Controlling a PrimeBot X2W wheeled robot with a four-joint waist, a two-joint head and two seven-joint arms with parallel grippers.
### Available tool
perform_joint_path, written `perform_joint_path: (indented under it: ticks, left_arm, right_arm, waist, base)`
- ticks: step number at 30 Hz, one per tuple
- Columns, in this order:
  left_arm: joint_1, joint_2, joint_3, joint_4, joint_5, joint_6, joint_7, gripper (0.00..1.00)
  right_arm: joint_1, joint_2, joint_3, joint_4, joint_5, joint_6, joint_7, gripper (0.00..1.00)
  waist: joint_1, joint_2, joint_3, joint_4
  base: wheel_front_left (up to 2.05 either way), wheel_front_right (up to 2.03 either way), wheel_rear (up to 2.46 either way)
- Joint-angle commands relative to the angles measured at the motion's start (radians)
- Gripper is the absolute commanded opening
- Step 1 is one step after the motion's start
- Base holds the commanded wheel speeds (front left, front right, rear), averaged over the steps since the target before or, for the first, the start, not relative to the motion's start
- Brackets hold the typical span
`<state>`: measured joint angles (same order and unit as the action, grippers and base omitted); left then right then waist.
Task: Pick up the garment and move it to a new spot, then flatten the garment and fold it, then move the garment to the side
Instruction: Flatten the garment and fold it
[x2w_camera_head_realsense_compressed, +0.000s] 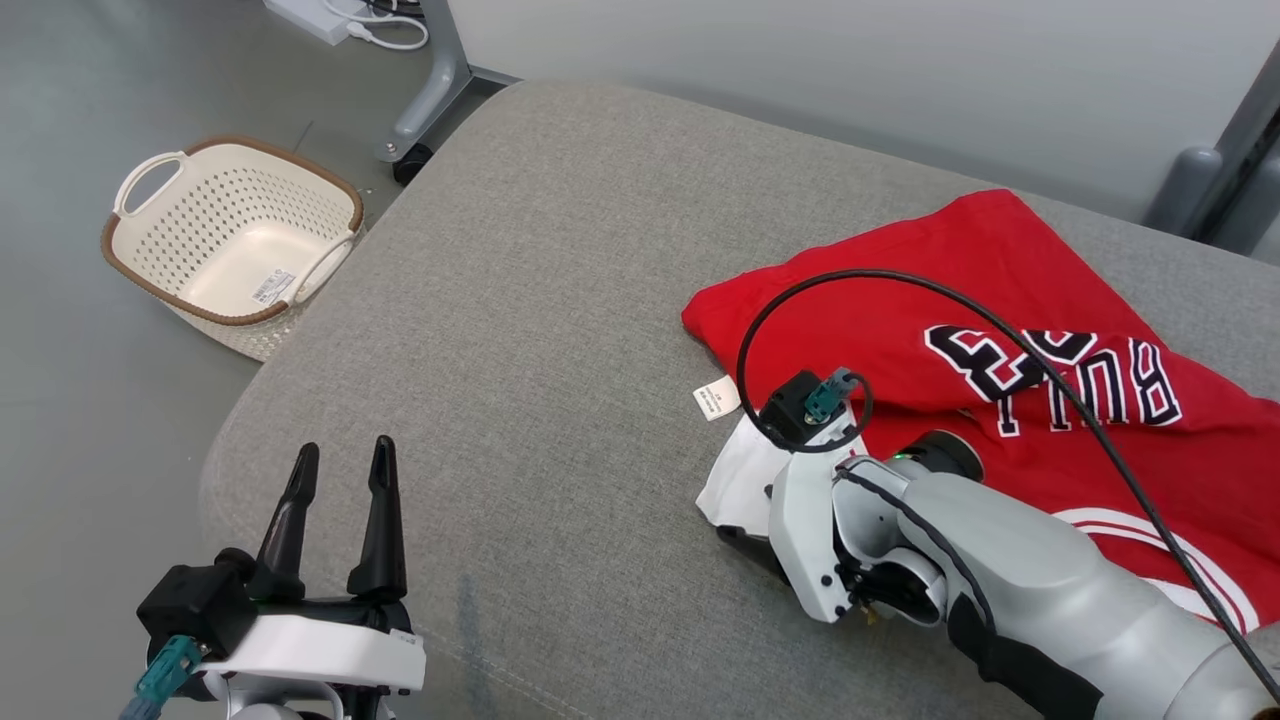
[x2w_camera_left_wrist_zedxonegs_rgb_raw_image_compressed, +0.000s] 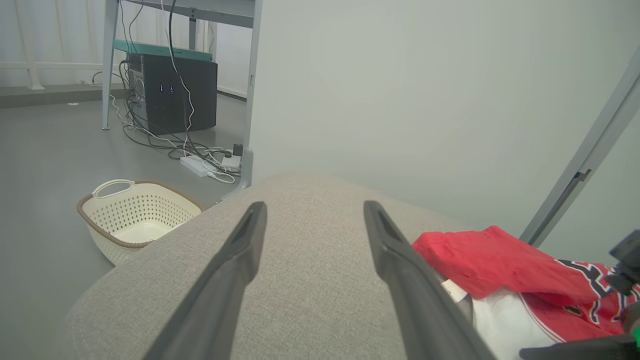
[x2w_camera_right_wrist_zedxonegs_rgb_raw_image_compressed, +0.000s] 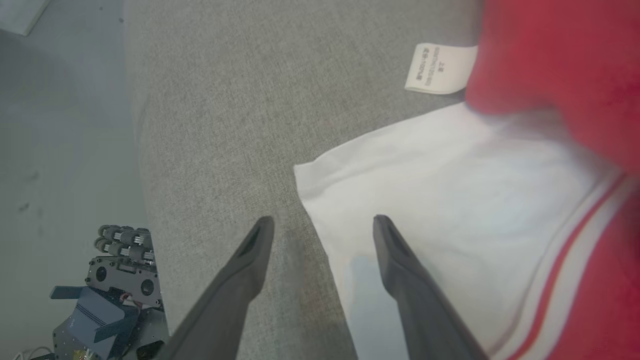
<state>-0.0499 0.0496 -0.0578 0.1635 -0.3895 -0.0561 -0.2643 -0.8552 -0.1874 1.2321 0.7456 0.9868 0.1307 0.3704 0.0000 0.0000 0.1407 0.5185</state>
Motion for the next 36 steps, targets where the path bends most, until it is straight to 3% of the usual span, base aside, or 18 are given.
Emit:
perform_joint_path:
  ticks: [1,10,16,17,18,19,20,30,36]
  left_arm:
    - [-0.023,0.003,-0.002,0.001,-0.008,0.001,-0.001,1.00]
    - [-0.024,0.003,0.000,0.002,-0.026,0.010,-0.001,1.00]
    - [-0.030,0.003,0.002,0.005,-0.020,0.005,-0.001,1.00]
    - [-0.033,0.003,0.001,0.007,-0.018,0.004,-0.001,1.00]
    - [-0.036,0.003,-0.001,0.009,-0.017,0.004,-0.001,1.00]
    - [-0.038,0.003,-0.002,0.012,-0.016,0.002,-0.001,1.00]
    - [-0.040,0.003,-0.003,0.015,-0.015,0.001,-0.001,1.00]
    - [-0.048,0.003,0.011,0.029,-0.002,-0.011,-0.001,1.00]
    - [-0.043,0.003,0.039,0.040,0.034,-0.024,-0.001,1.00]
  right_arm:
    - [-0.015,0.001,0.005,0.020,0.000,0.000,0.008,1.00]
    - [-0.044,0.046,0.035,0.110,0.070,0.000,0.083,1.00]
    - [-0.047,0.056,0.045,0.180,0.038,0.000,0.071,1.00]
    - [-0.049,0.056,0.047,0.192,0.031,-0.002,0.065,0.91]
    - [-0.050,0.057,0.047,0.205,0.027,-0.003,0.060,0.49]
    - [-0.049,0.059,0.048,0.218,0.022,-0.003,0.054,0.19]
    - [-0.049,0.062,0.049,0.227,0.017,-0.003,0.049,0.00]
    - [-0.062,0.094,0.049,0.237,0.017,-0.002,-0.033,0.00]
    - [-0.022,0.079,0.049,0.147,0.075,0.000,-0.129,0.00]
  waist:
    - [0.0000,0.0000,0.008,0.009]
    - [0.0000,0.0000,0.036,0.029]
    - [0.0000,0.0000,0.043,0.032]
    - [0.0000,0.0000,0.043,0.032]
    - [0.0000,0.0000,0.043,0.032]
    - [0.0000,0.0000,0.043,0.032]
    - [0.0000,0.0000,0.043,0.031]
    - [0.0000,0.0000,0.032,-0.004]
    - [0.0000,0.0000,-0.017,-0.048]
  base:
    - [0.00,0.00,0.00]
    - [0.00,0.00,0.00]
    - [0.00,0.00,0.00]
    - [0.00,0.00,0.00]
    - [0.00,0.00,0.00]
    - [0.00,0.00,0.00]
    - [0.00,0.00,0.00]
    - [0.00,0.00,0.00]
    - [0.00,0.00,0.00]
